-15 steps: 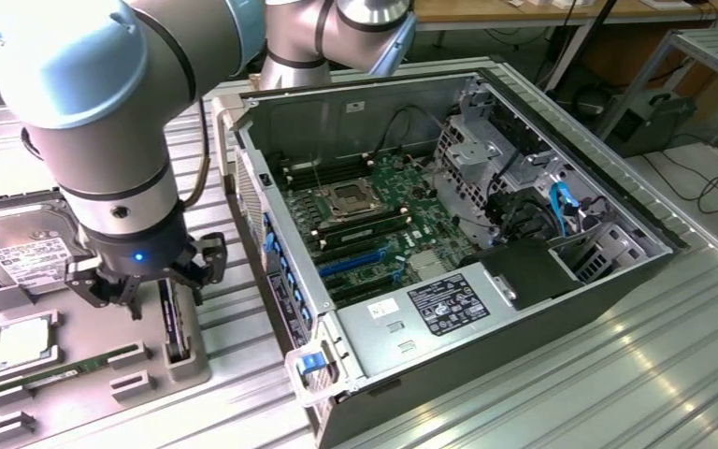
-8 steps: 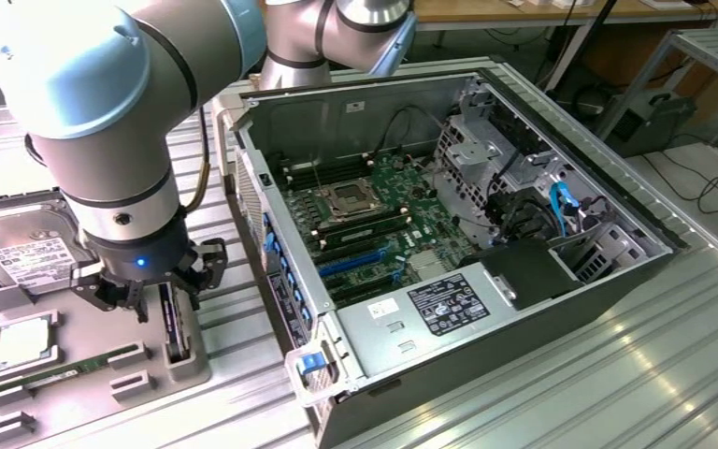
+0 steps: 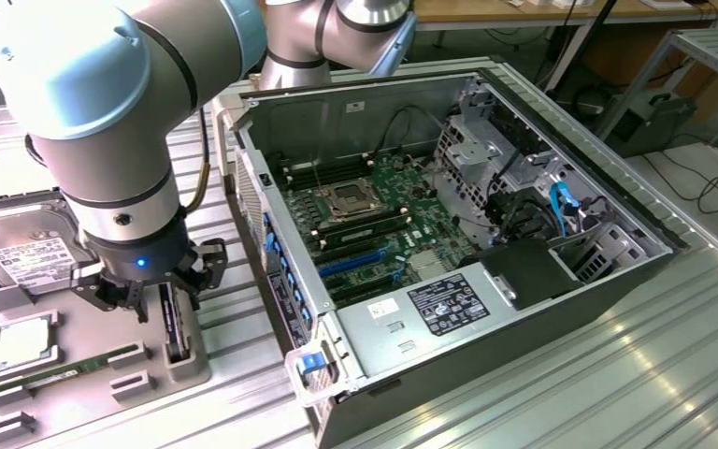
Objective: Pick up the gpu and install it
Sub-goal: 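Pick up the gpu and move the gpu toward the slot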
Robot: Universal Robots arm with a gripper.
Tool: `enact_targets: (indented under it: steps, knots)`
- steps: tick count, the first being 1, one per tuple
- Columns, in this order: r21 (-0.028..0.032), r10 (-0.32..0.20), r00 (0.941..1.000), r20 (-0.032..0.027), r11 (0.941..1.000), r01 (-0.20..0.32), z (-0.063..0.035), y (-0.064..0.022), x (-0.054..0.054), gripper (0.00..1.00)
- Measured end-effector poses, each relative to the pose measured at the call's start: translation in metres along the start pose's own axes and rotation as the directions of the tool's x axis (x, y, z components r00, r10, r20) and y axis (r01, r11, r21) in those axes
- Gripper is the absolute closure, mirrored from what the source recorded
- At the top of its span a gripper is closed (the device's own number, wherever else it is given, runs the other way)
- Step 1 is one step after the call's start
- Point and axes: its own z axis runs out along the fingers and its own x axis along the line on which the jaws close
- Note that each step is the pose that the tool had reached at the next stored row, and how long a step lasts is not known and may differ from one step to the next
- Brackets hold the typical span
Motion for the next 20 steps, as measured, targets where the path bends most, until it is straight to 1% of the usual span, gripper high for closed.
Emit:
enact_targets:
  steps: [10,11,14,16,18,20]
  knots:
    - [0.0,0.0,1.0,0.0,1.0,0.0,0.0001,0.0,0.0,0.41]
    - [0.0001,0.0,1.0,-0.0001,1.0,0.0,0.0001,0.0,0.0,0.42]
    - [0.0,0.0,1.0,-0.0001,1.0,0.0,0.0002,0.0,0.0,0.61]
    - [0.0,0.0,1.0,0.0,1.0,0.0,0.0002,0.0,0.0,0.61]
    - [0.0,0.0,1.0,0.0,1.0,0.0,0.0002,0.0,0.0,0.72]
    - [0.0,0.0,1.0,0.0,1.0,0.0,0.0002,0.0,0.0,0.72]
